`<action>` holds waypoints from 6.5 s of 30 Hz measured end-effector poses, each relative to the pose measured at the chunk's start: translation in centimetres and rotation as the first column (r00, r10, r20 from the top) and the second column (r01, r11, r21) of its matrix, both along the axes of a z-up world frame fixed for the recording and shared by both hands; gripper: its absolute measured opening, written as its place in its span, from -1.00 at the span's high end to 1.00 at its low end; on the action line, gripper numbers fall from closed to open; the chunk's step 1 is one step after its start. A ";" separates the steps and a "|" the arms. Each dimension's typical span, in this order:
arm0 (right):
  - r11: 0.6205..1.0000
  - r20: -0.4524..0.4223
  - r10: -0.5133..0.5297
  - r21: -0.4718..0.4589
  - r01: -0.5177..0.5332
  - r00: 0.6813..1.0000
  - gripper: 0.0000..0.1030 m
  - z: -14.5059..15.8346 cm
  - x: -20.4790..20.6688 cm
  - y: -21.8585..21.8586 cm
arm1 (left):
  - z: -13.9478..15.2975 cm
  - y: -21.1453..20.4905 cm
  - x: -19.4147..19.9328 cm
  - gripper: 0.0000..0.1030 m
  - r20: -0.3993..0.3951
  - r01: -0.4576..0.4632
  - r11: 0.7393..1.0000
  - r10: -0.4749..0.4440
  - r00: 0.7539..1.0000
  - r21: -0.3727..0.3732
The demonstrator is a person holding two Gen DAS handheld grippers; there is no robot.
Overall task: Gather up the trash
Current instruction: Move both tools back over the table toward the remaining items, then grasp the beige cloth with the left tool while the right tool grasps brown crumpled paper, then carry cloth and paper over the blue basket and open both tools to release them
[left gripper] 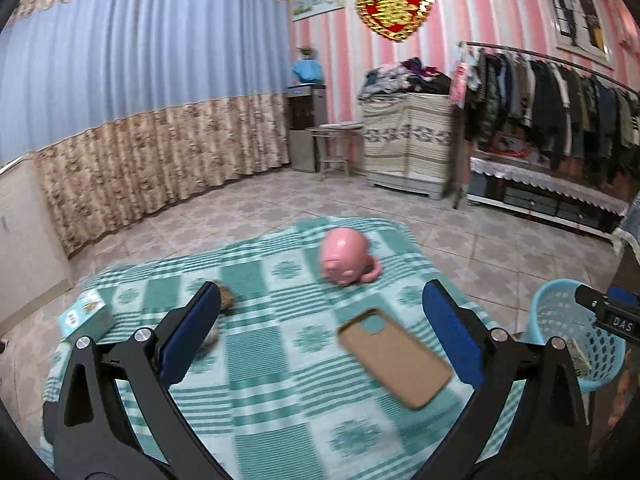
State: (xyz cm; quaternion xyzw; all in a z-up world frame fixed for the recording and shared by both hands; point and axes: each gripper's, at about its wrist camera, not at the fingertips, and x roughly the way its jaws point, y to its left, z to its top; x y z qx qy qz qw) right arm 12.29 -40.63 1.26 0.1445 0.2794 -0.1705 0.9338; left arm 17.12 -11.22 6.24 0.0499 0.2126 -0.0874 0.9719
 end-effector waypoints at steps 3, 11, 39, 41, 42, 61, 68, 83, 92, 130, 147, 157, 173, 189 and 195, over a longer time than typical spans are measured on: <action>0.999 0.012 0.041 -0.003 -0.041 0.999 -0.71 0.2 0.2 1.7 | 0.0 2.6 -0.1 -0.89 -0.017 -0.027 0.999 0.027 0.999 -0.033; 0.992 0.032 0.122 -0.032 -0.121 0.992 -0.71 0.6 0.5 5.5 | -1.7 8.0 0.1 -0.89 -0.057 -0.115 0.991 0.110 0.992 -0.076; 0.953 -0.074 0.273 -0.112 -0.280 0.959 -0.71 -2.8 6.8 13.2 | -11.1 18.6 9.9 -0.89 -0.292 -0.268 0.963 0.248 0.924 -0.029; 0.949 -0.090 0.284 -0.115 -0.293 0.955 -0.71 -3.1 7.6 13.7 | -11.2 17.7 11.5 -0.89 -0.299 -0.260 0.965 0.239 0.924 -0.033; 0.947 -0.097 0.286 -0.121 -0.297 0.953 -0.71 -3.3 7.9 14.0 | -11.3 17.2 12.4 -0.89 -0.301 -0.255 0.966 0.234 0.924 -0.033; 0.919 -0.136 0.349 -0.146 -0.367 0.927 -0.71 -3.8 10.1 18.4 | -9.5 19.5 11.4 0.64 -0.206 -0.279 0.960 0.279 0.938 0.026; 0.862 -0.103 0.478 -0.132 -0.489 0.872 -0.71 -4.1 15.0 25.6 | -7.5 26.1 9.8 0.64 -0.001 -0.552 0.833 0.552 0.834 0.043; 0.735 -0.176 0.642 -0.135 -0.664 0.746 -0.71 -7.1 25.6 36.3 | -9.5 30.5 9.0 0.64 -0.071 -0.613 0.786 0.609 0.790 -0.085; 0.727 -0.228 0.661 -0.043 -0.685 0.715 0.08 -8.7 27.2 37.0 | -9.5 30.5 8.9 0.64 -0.061 -0.606 0.790 0.603 0.795 -0.088; 1.000 0.088 0.010 -0.021 -0.008 0.996 0.10 3.3 -5.0 -2.2 | -2.1 -0.5 -0.8 0.64 -0.047 0.028 0.999 -0.030 0.998 -0.043; 0.989 0.055 -0.142 0.039 0.140 0.988 0.10 0.5 -8.0 -12.2 | -3.1 -17.1 -1.7 0.63 -0.092 0.349 0.935 -0.353 0.931 -0.054; 0.962 0.038 -0.253 0.117 0.247 0.967 0.10 -2.1 -8.0 -15.7 | -7.1 -23.2 0.8 0.62 -0.209 0.471 0.880 -0.471 0.857 -0.052; 0.946 -0.029 -0.299 0.122 0.300 0.954 0.10 -3.4 -7.9 -16.9 | -10.3 -32.0 0.2 0.16 -0.230 0.587 0.805 -0.558 0.797 0.083; 0.950 -0.090 -0.255 0.163 0.267 0.963 -0.04 -5.0 -4.6 -14.6 | -6.2 -25.1 2.0 -0.85 -0.096 0.378 0.925 -0.374 0.922 0.032; 0.940 -0.121 -0.266 0.189 0.286 0.956 -0.47 -5.6 -4.2 -14.0 | -4.6 -21.5 2.2 -0.87 -0.077 0.319 0.948 -0.318 0.945 -0.002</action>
